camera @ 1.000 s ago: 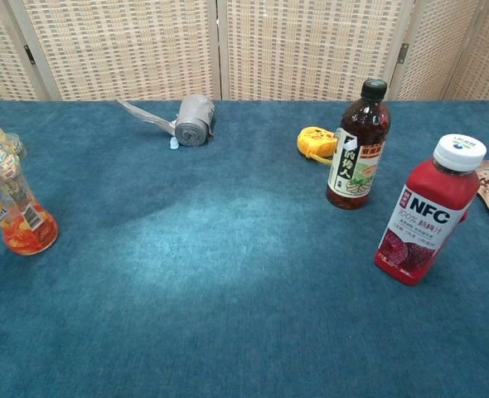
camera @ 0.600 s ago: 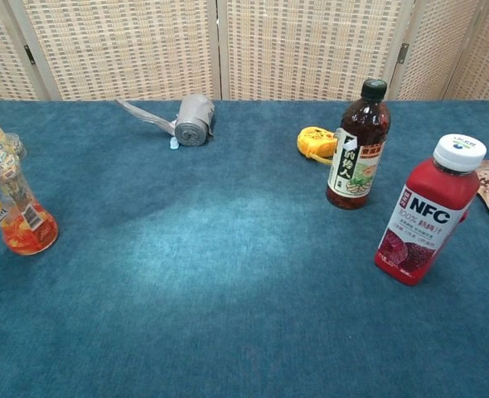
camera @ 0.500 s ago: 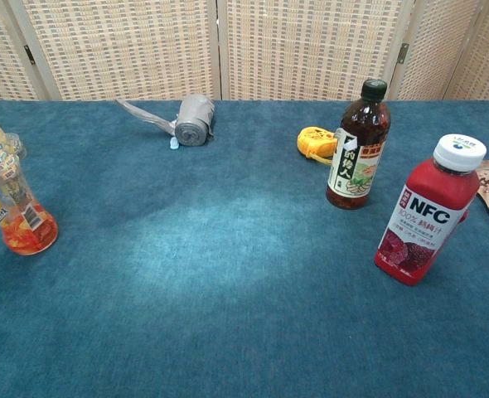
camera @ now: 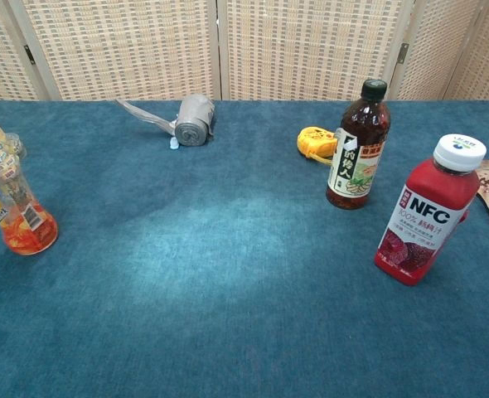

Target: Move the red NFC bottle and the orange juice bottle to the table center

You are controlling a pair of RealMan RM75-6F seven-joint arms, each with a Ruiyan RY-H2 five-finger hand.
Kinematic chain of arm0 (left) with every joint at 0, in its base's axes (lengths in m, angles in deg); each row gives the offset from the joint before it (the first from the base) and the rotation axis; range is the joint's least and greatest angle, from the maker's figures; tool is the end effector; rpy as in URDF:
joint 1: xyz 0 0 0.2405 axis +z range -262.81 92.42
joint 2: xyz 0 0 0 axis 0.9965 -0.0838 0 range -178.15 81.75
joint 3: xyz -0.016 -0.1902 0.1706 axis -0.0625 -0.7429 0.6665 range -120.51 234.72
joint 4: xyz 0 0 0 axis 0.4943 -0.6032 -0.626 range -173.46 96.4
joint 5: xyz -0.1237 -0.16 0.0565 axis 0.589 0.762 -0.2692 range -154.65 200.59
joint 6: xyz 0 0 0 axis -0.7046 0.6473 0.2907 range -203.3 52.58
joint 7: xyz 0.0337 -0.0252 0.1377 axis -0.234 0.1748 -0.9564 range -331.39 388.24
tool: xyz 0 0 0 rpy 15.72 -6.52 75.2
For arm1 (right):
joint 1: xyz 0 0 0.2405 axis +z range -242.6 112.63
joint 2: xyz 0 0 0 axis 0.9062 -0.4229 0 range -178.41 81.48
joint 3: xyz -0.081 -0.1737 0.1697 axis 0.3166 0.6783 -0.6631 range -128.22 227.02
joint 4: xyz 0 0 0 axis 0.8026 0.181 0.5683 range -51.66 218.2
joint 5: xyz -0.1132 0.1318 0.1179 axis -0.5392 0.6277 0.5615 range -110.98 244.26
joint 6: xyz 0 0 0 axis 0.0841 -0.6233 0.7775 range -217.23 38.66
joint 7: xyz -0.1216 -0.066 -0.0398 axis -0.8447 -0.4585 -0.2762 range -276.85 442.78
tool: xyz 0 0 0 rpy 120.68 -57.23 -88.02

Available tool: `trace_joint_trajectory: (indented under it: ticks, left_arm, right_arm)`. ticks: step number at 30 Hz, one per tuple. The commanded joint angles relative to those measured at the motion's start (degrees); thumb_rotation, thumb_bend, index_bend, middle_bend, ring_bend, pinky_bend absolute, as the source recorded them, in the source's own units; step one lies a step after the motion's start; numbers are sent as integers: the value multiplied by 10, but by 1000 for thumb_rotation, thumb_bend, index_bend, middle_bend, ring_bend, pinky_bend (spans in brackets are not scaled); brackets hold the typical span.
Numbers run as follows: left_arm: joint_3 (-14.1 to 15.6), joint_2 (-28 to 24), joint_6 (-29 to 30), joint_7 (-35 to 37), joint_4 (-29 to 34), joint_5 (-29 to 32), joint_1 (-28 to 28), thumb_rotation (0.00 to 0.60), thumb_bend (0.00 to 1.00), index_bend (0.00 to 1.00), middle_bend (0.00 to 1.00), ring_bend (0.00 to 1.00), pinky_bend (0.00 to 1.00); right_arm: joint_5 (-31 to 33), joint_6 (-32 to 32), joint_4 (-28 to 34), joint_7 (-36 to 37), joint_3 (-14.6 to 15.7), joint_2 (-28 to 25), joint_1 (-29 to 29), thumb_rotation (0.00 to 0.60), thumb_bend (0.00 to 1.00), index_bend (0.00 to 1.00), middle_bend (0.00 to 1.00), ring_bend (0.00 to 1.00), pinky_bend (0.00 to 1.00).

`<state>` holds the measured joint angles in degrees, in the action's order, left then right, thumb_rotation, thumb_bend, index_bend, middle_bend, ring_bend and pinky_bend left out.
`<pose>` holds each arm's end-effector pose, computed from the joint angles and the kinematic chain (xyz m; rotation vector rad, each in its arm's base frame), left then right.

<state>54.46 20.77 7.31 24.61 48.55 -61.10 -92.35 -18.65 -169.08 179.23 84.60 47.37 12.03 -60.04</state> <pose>-0.3210 0.1939 0.1359 -1.4238 -0.8710 -0.8367 -0.3110 -0.1770 0.1598 1.4241 -1.0091 0.8575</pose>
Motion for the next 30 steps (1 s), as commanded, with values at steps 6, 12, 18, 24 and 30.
trace_joint_trajectory:
  ticks: [6, 12, 18, 24, 30]
  left_arm:
    - [4, 1, -1, -1, 1, -8, -1, 600, 213, 469, 325, 312, 439]
    - [4, 1, -1, -1, 2, -7, -1, 600, 213, 469, 325, 312, 439]
    - [4, 2, -5, 0, 1, -5, -3, 600, 213, 469, 325, 312, 441]
    - [2, 1, -3, 3, 0, -4, -3, 600, 213, 470, 326, 313, 443]
    - [2, -1, -5, 4, 1, -3, -3, 600, 213, 470, 326, 313, 445]
  right_arm:
    - [-17, 7, -7, 15, 3, 12, 11, 600, 18, 100, 128, 151, 305]
    - [-25, 22, -8, 25, 2, 25, 25, 600, 17, 100, 128, 152, 305]
    - [-25, 48, -5, 29, -5, 38, 49, 600, 18, 100, 128, 152, 305]
    - [-23, 77, -2, 36, -17, 58, 79, 600, 17, 100, 128, 151, 305]
    - [-31, 102, -12, 55, -19, 81, 106, 600, 18, 100, 133, 152, 305]
